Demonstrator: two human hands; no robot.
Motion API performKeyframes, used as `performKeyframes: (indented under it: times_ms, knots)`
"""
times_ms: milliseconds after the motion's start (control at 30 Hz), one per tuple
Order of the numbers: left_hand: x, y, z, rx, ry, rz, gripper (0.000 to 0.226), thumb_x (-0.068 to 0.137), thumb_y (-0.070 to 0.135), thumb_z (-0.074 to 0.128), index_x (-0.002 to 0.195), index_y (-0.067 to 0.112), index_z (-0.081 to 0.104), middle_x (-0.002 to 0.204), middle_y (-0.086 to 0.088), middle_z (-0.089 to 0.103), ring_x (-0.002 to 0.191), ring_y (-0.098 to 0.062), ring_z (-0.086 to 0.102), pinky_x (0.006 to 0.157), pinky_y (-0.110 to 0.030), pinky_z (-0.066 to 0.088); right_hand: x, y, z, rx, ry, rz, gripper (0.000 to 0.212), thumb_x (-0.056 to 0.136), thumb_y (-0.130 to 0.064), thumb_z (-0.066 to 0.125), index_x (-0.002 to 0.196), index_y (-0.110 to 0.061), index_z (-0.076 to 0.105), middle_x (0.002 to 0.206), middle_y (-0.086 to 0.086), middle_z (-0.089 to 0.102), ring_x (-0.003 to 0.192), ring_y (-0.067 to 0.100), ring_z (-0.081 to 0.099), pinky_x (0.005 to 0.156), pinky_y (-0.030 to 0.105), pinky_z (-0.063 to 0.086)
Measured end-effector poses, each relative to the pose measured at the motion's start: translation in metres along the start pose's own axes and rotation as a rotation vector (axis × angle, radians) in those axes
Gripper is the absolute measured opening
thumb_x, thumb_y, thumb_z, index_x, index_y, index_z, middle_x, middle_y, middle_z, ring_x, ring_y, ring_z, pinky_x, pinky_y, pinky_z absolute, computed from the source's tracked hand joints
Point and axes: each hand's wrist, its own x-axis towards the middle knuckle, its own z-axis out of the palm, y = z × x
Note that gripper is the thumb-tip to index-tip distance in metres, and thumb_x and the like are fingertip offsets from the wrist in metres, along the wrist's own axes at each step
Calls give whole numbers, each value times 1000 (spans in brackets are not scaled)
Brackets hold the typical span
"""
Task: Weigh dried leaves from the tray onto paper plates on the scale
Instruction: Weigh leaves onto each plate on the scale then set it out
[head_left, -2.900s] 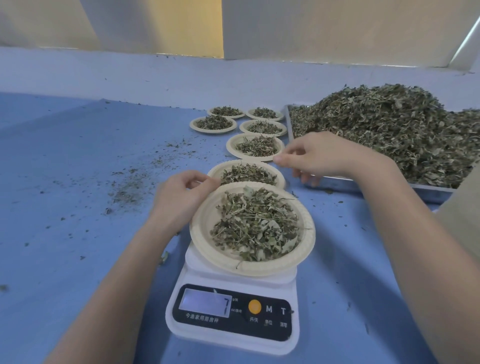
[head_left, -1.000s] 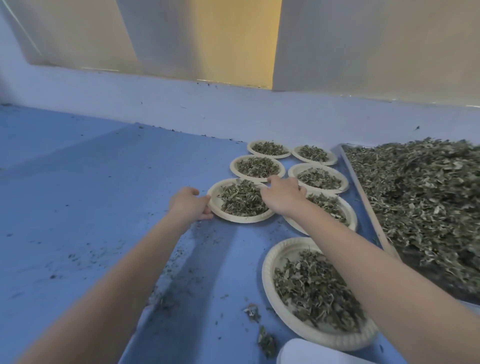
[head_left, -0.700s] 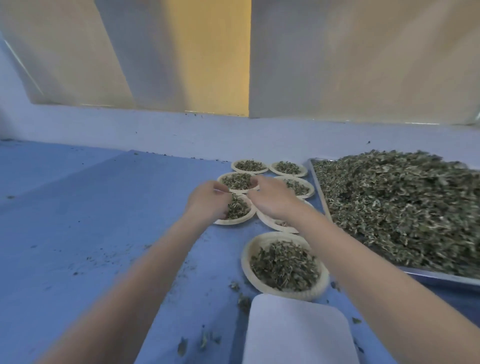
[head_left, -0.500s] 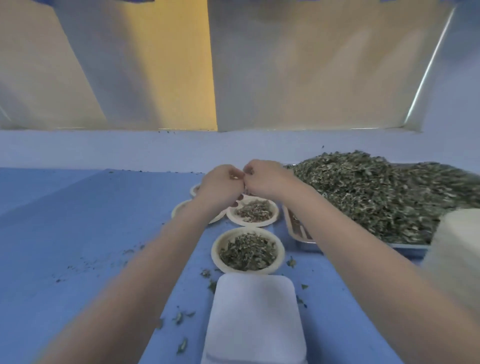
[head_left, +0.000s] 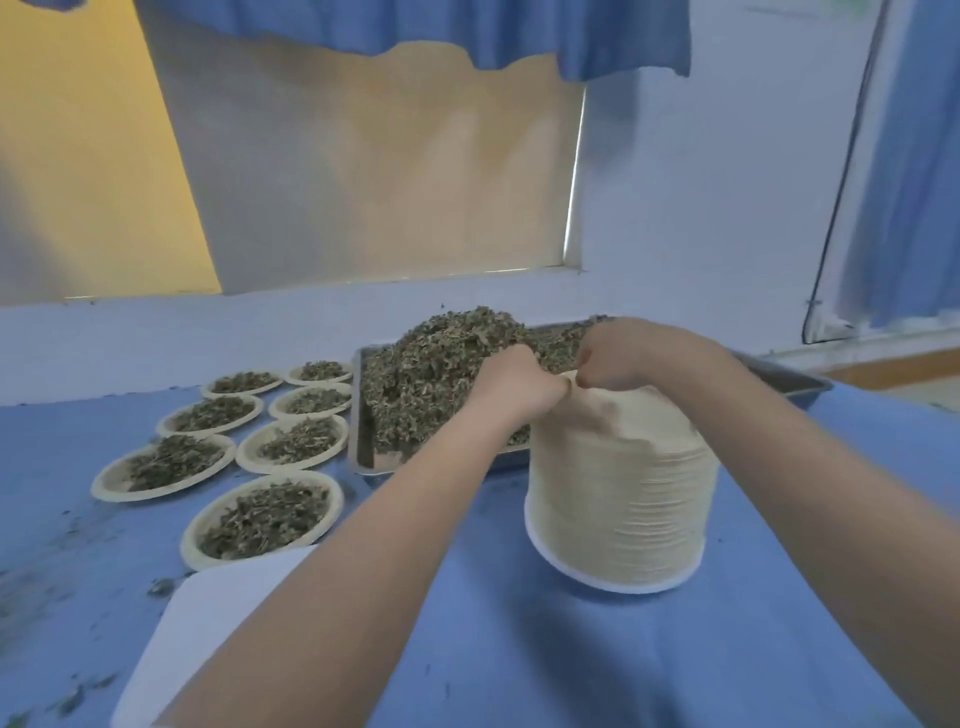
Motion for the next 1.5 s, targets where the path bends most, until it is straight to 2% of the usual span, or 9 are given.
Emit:
performKeyframes:
  times_ms: [133,300,433,567,667,800,1233,1300,1500]
  knots:
    - [11,1,23,91,50,-53,34,77,0,54,57,14,30,57,1,32,50,-14,26,43,-23,18,3,47,32,79,44,107,26,88,-19,52,107,-8,66,112,10,67,102,27,61,75,29,47]
    - [20,-4,23,90,124,-60,10,77,-3,54,75,5,60,93,-12,68,58,-19,42,50,-27,34,5,78,51,285,131,116,39,95,-32,53,129,-13,58,127,8,60,114,26,55,89,33,45]
    - [22,0,19,155,134,-33,15,76,-4,52,66,6,51,73,-7,58,57,-19,38,50,-27,31,15,84,46,295,118,139,18,94,-15,53,80,-9,62,82,12,63,75,24,56,58,28,40]
    - [24,11,10,186,157,7,22,74,-7,44,59,9,42,61,-3,42,51,-16,30,40,-21,21,21,82,27,250,181,197,12,92,-6,49,81,-6,54,81,13,51,77,25,50,59,26,36]
    - [26,16,-7,161,190,18,21,79,-6,44,82,8,59,73,-1,49,60,-18,41,46,-23,30,20,75,16,229,263,194,14,90,-3,49,78,-5,54,75,11,49,71,25,48,49,25,29]
    - [20,-1,-43,165,239,-43,16,85,-4,50,88,11,50,78,-2,49,66,-21,47,57,-27,40,26,37,9,222,302,153,31,87,1,49,60,-10,40,62,6,39,68,26,45,45,24,22]
    - [-100,-183,-166,133,402,-480,19,81,1,65,84,11,50,88,-7,46,79,-19,41,71,-31,36,44,-207,51,272,126,-323,16,94,-6,48,80,-5,56,68,6,54,53,17,43,46,25,34]
    - [-122,-207,-167,89,409,-546,16,78,0,67,82,11,56,86,-8,50,78,-18,44,71,-28,37,35,-231,69,287,102,-379,24,94,-5,48,70,-6,51,62,4,49,51,16,43,45,26,34]
    - [-160,-255,-132,-128,442,-638,18,77,4,70,93,9,65,94,-7,68,85,-22,64,76,-33,52,17,-251,113,209,45,-438,13,95,-8,47,97,-6,60,96,12,61,92,30,58,68,32,42]
